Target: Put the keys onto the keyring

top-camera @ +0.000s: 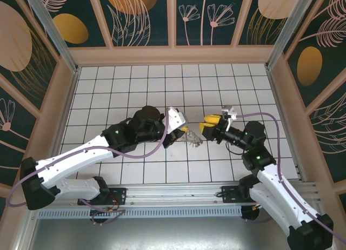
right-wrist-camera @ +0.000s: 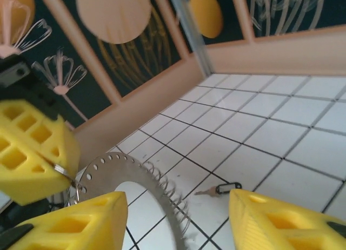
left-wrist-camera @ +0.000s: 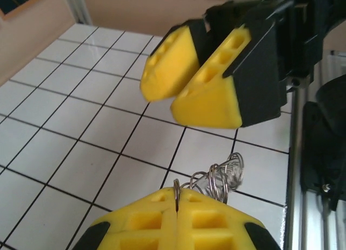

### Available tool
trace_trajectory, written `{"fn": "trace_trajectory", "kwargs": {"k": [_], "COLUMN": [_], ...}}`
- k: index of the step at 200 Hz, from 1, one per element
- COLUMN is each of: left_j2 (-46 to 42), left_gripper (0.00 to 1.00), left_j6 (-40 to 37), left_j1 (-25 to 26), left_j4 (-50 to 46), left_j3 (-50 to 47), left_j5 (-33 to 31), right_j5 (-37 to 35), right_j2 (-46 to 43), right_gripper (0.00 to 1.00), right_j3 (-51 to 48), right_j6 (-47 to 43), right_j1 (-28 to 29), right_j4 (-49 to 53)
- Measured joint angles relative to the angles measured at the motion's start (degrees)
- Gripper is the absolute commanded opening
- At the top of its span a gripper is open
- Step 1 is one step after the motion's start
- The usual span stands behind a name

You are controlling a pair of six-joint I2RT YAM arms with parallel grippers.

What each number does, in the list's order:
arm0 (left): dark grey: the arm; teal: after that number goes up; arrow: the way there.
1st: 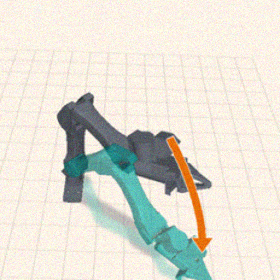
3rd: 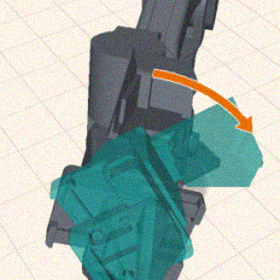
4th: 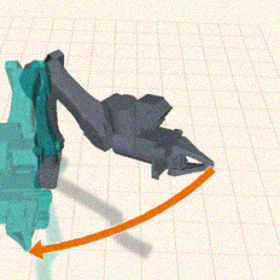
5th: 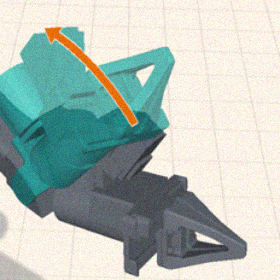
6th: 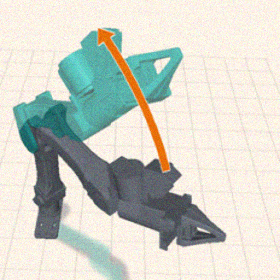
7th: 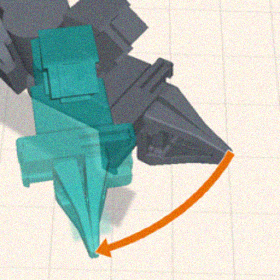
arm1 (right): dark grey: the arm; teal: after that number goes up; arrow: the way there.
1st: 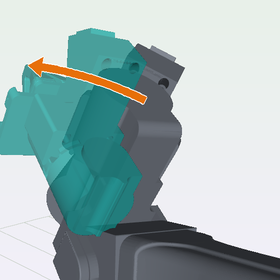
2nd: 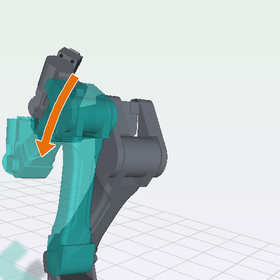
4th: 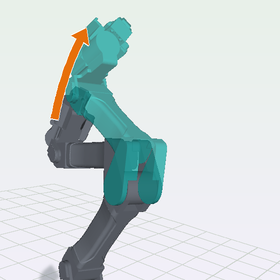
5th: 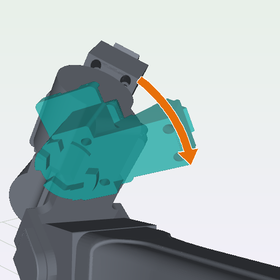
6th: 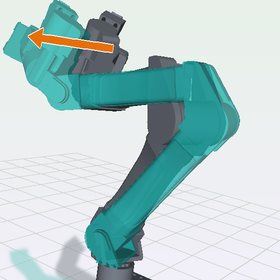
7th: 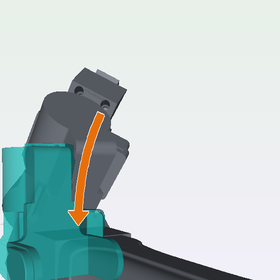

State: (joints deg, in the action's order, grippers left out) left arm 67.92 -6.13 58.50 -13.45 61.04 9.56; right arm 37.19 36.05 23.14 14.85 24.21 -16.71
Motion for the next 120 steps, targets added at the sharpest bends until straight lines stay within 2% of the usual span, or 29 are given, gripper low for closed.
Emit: {"fn": "trace_trajectory", "kwargs": {"k": [32,72,120], "left_j2": [-2.73,-5.84,-5.66], "left_gripper": [0.00,0.00,0.00], "left_j6": [-0.55,0.00,0.59], "left_j1": [-1.20,-5.25,-5.38], "left_j4": [0.85,2.91,3.87], "left_j3": [-1.07,-1.92,-1.92], "left_j5": [4.94,12.41,18.18], "right_j5": [1.60,4.22,4.85], "right_j2": [0.17,0.33,0.96], "right_gripper": [0.42,0.42,0.41], "right_j3": [0.04,0.50,1.27], "right_j6": [-2.23,-6.08,-8.87], "right_j1": [3.45,6.82,10.95], "right_j4": [-2.91,-4.13,-6.01]}}
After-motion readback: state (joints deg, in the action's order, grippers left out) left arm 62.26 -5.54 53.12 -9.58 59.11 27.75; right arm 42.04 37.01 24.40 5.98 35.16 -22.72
